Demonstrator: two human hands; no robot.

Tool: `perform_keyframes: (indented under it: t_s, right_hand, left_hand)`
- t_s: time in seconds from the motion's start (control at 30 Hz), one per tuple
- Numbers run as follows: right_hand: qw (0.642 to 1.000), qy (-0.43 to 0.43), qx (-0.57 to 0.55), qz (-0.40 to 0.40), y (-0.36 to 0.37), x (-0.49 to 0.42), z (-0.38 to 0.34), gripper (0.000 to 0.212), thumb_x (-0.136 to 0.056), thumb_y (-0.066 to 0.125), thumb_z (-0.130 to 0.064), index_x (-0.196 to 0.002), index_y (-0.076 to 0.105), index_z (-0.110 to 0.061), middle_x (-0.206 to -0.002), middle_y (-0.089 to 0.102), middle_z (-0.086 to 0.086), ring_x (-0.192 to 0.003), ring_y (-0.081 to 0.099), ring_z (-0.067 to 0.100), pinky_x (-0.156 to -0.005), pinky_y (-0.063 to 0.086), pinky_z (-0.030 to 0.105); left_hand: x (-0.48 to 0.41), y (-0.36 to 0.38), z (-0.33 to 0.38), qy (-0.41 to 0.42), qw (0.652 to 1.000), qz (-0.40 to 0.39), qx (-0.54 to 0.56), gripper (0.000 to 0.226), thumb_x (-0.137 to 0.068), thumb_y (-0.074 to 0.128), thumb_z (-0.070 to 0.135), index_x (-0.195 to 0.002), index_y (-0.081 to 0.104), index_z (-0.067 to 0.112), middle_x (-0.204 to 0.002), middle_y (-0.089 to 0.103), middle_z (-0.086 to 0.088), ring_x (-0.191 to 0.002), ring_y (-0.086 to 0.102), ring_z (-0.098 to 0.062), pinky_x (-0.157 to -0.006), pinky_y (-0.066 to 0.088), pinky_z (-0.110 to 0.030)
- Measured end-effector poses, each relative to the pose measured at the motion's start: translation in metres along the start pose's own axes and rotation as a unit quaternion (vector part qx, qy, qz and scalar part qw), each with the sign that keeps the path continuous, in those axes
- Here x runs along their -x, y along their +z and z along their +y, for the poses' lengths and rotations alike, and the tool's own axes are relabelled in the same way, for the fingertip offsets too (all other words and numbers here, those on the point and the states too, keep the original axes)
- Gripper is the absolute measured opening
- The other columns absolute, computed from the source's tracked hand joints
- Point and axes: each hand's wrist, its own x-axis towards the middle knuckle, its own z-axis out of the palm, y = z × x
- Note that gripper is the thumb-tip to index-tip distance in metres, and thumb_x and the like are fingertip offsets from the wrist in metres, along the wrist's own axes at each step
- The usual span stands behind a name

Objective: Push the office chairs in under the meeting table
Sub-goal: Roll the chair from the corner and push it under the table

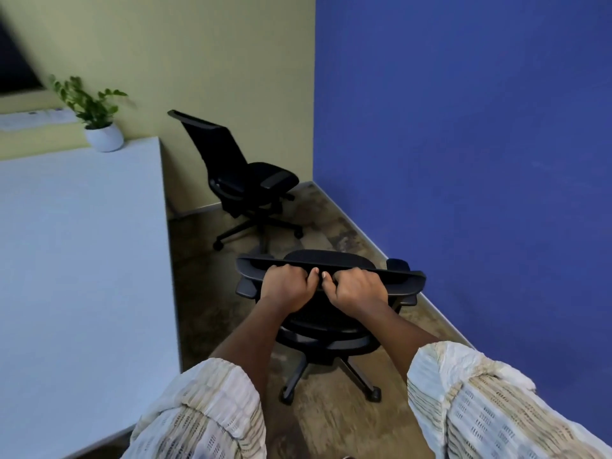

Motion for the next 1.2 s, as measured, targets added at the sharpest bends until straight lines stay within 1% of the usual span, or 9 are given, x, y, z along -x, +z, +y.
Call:
perform_keyframes:
  t_s: [0.1,0.23,0.33,0.43,0.6,0.8,0.97,1.07,1.2]
  right_hand:
    - [0.999,-0.033,-0.012,-0.008,0.002,0.006,-0.021,0.055,-0.1,0.029,-0.057,-0.066,0.057,-0.023,-0.062,0.053,-0.004,-0.069,0.061,0.025,-0.062,0.038,0.037]
    - [0.996,-0.087,-0.034,-0.011,0.007,0.003,-0.046,0.053,-0.101,0.031,-0.056,-0.064,0.05,-0.024,-0.061,0.049,-0.004,-0.071,0.062,0.027,-0.06,0.033,0.036]
    - [0.989,-0.132,-0.057,-0.013,0.013,-0.006,-0.06,0.052,-0.101,0.03,-0.057,-0.065,0.05,-0.024,-0.068,0.06,0.0,-0.074,0.064,0.027,-0.062,0.033,0.036]
    - [0.98,-0.187,-0.07,-0.011,0.018,-0.025,-0.064,0.053,-0.1,0.029,-0.057,-0.067,0.053,-0.024,-0.077,0.069,0.004,-0.078,0.066,0.028,-0.063,0.035,0.036]
    - [0.958,-0.277,-0.074,-0.023,0.026,-0.067,-0.059,0.058,-0.1,0.029,-0.058,-0.07,0.063,-0.021,-0.077,0.07,0.004,-0.079,0.067,0.028,-0.064,0.037,0.036]
    - [0.927,-0.366,-0.077,-0.039,0.03,-0.128,-0.047,0.055,-0.1,0.032,-0.057,-0.064,0.053,-0.022,-0.072,0.067,0.004,-0.077,0.066,0.029,-0.061,0.032,0.035]
    - [0.908,-0.411,-0.08,-0.031,0.036,-0.189,-0.054,0.054,-0.095,0.035,-0.063,-0.062,0.051,-0.023,-0.075,0.069,0.006,-0.082,0.067,0.03,-0.066,0.043,0.038]
    - [0.894,-0.441,-0.072,-0.037,0.041,-0.226,-0.063,0.057,-0.094,0.038,-0.063,-0.056,0.042,-0.022,-0.071,0.067,0.006,-0.079,0.066,0.031,-0.062,0.035,0.036]
    - [0.881,-0.469,-0.058,-0.019,0.052,-0.285,-0.08,0.056,-0.093,0.037,-0.064,-0.056,0.043,-0.022,-0.07,0.067,0.005,-0.079,0.066,0.03,-0.061,0.031,0.035]
  left_hand:
    - [0.025,-0.006,-0.013,-0.034,0.999,0.008,-0.008,0.063,-0.102,0.034,0.046,-0.054,0.06,0.014,-0.052,0.059,0.0,-0.051,0.056,-0.022,-0.055,0.029,-0.032]
    - [0.047,-0.015,-0.034,-0.082,0.996,0.021,-0.006,0.06,-0.101,0.039,0.045,-0.049,0.051,0.017,-0.048,0.053,0.002,-0.046,0.047,-0.021,-0.056,0.027,-0.033]
    - [0.056,-0.019,-0.046,-0.113,0.993,0.037,-0.015,0.06,-0.099,0.038,0.045,-0.047,0.045,0.017,-0.048,0.055,-0.001,-0.047,0.053,-0.024,-0.055,0.026,-0.032]
    - [0.057,-0.018,-0.052,-0.164,0.984,0.068,-0.032,0.062,-0.097,0.037,0.045,-0.048,0.052,0.012,-0.05,0.06,-0.005,-0.05,0.058,-0.028,-0.054,0.028,-0.031]
    - [0.049,-0.012,-0.048,-0.25,0.959,0.109,-0.072,0.061,-0.093,0.037,0.044,-0.046,0.058,0.012,-0.046,0.059,-0.007,-0.045,0.058,-0.03,-0.05,0.031,-0.03]
    - [0.017,-0.008,-0.033,-0.349,0.927,0.079,-0.109,0.062,-0.096,0.033,0.046,-0.056,0.068,0.013,-0.055,0.065,-0.008,-0.056,0.064,-0.03,-0.055,0.031,-0.032]
    - [-0.018,-0.003,-0.04,-0.417,0.898,0.06,-0.124,0.065,-0.095,0.028,0.049,-0.058,0.066,0.011,-0.058,0.067,-0.01,-0.058,0.066,-0.031,-0.055,0.033,-0.033]
    - [-0.04,0.006,-0.053,-0.45,0.881,0.056,-0.133,0.067,-0.093,0.023,0.053,-0.061,0.066,0.013,-0.064,0.069,-0.009,-0.063,0.067,-0.03,-0.056,0.036,-0.034]
    - [-0.073,0.017,-0.081,-0.463,0.873,0.054,-0.144,0.073,-0.092,0.017,0.059,-0.071,0.069,0.013,-0.073,0.071,-0.01,-0.072,0.069,-0.03,-0.059,0.043,-0.035]
